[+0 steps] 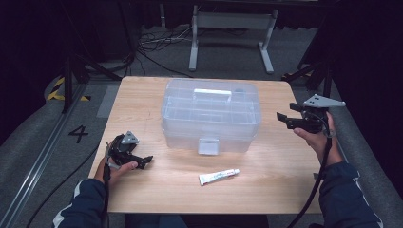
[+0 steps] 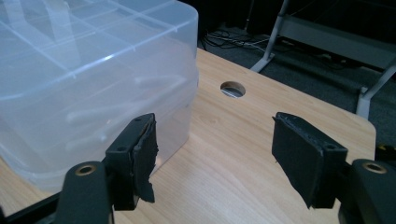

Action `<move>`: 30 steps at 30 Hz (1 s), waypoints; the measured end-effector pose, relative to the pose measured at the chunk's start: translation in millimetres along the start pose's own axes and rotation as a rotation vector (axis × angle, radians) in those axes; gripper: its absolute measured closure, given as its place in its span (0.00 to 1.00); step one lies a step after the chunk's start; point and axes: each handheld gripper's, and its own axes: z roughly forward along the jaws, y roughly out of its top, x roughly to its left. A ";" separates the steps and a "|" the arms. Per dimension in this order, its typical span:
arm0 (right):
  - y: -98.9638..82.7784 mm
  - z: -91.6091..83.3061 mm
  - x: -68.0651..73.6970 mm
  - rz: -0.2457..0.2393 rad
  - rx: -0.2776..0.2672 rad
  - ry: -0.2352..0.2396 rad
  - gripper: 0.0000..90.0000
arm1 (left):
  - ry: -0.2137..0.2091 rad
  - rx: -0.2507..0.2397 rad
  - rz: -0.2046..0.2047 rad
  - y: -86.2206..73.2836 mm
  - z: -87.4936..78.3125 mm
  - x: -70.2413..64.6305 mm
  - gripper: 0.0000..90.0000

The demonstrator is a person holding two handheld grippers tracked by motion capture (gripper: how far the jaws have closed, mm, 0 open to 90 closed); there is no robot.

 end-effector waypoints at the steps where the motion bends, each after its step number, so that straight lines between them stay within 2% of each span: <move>1: 2.8 0.7 0.9 -0.005 -0.002 0.001 0.35 | 0.000 0.000 0.000 0.0 0.0 0.0 0.03; 7: 18.3 5.9 5.1 -0.013 -0.032 0.019 0.36 | 0.000 0.000 0.000 0.0 0.0 0.0 0.03; 17: 48.2 20.0 26.8 -0.064 -0.050 0.078 0.38 | 0.000 0.001 0.001 0.0 0.0 0.0 0.03; 20: 54.6 26.3 34.5 -0.090 -0.043 0.087 0.38 | 0.000 0.001 0.000 0.0 -0.1 0.0 0.03; 23: 62.8 35.6 43.1 -0.099 -0.037 0.126 0.41 | 0.000 0.001 -0.001 -0.1 -0.1 -0.1 0.03; 26: 67.4 41.1 48.7 -0.104 -0.036 0.145 0.42 | 0.000 0.001 0.000 -0.1 -0.1 0.0 0.03; 30: 74.6 52.1 59.5 -0.135 -0.015 0.173 0.44 | 0.005 -0.001 -0.005 -0.5 -0.3 -0.2 0.03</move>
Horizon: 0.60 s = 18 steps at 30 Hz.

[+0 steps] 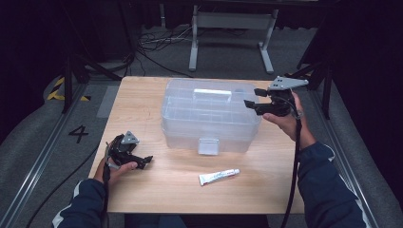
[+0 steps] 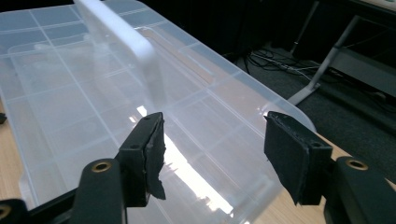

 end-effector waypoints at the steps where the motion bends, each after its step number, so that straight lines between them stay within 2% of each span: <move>1: 1.5 2.9 1.8 -0.005 0.006 0.009 0.44 | 0.000 0.000 0.000 -0.1 -0.1 0.0 0.03; 9: 12.7 20.5 16.8 -0.041 0.032 0.061 0.46 | 0.001 0.002 0.000 -0.8 -0.9 0.0 0.03; 18: 26.5 30.2 23.6 -0.069 0.050 0.094 0.54 | 0.002 0.002 0.001 -1.1 -1.0 0.0 0.03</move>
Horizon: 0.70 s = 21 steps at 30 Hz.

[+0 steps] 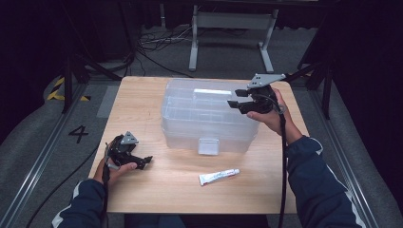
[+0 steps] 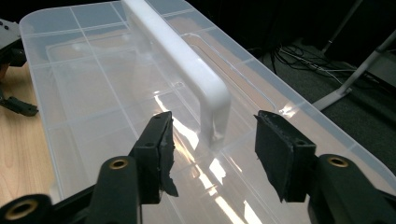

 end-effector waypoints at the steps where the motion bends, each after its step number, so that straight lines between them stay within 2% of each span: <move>1: 1.3 1.3 0.5 -0.001 0.000 0.002 0.55 | 0.000 -0.001 -0.002 0.0 0.0 -0.1 0.03; 11: 10.2 11.7 7.8 -0.044 0.031 0.008 0.62 | 0.000 0.000 0.001 0.0 0.0 0.1 0.03; 21: 13.2 13.1 6.3 -0.040 0.033 -0.011 0.73 | 0.000 0.000 0.000 0.0 0.0 0.1 0.03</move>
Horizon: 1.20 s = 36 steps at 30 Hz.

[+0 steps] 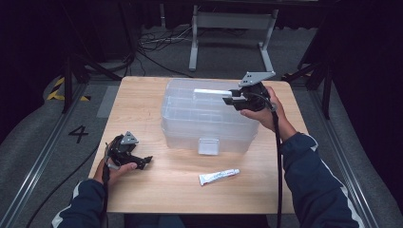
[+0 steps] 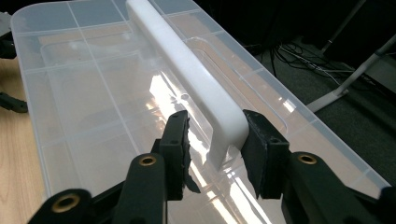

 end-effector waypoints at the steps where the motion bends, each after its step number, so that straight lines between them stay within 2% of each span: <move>1: 0.3 0.2 -0.4 0.002 0.001 -0.004 0.74 | 0.000 0.000 0.000 0.0 0.0 0.0 0.03; 4: 0.9 0.7 -1.2 0.007 0.001 -0.010 0.77 | 0.001 0.000 -0.001 0.0 0.0 0.0 0.03; 15: 5.4 4.3 1.4 -0.013 0.024 -0.034 0.78 | 0.005 -0.003 -0.003 1.2 0.8 1.2 0.03; 16: 5.6 4.4 1.8 -0.013 0.026 -0.038 0.78 | 0.008 -0.006 -0.016 1.4 0.8 1.5 0.04; 21: 6.4 4.8 3.3 -0.025 0.033 -0.055 0.78 | 0.006 -0.021 -0.022 1.4 -0.7 3.7 0.12; 25: 6.7 5.1 3.0 -0.025 0.032 -0.061 0.78 | -0.005 -0.014 -0.005 4.2 -1.8 3.3 0.21; 28: 7.3 5.1 1.7 -0.023 0.035 -0.057 0.78 | 0.004 -0.010 0.007 7.1 -2.2 3.3 0.27; 31: 7.2 5.2 1.2 -0.021 0.033 -0.055 0.78 | 0.009 -0.011 0.016 9.2 -3.9 2.8 0.29; 36: 8.0 5.3 0.5 -0.022 0.038 -0.049 0.78 | 0.014 -0.053 0.025 16.2 -11.4 2.5 0.31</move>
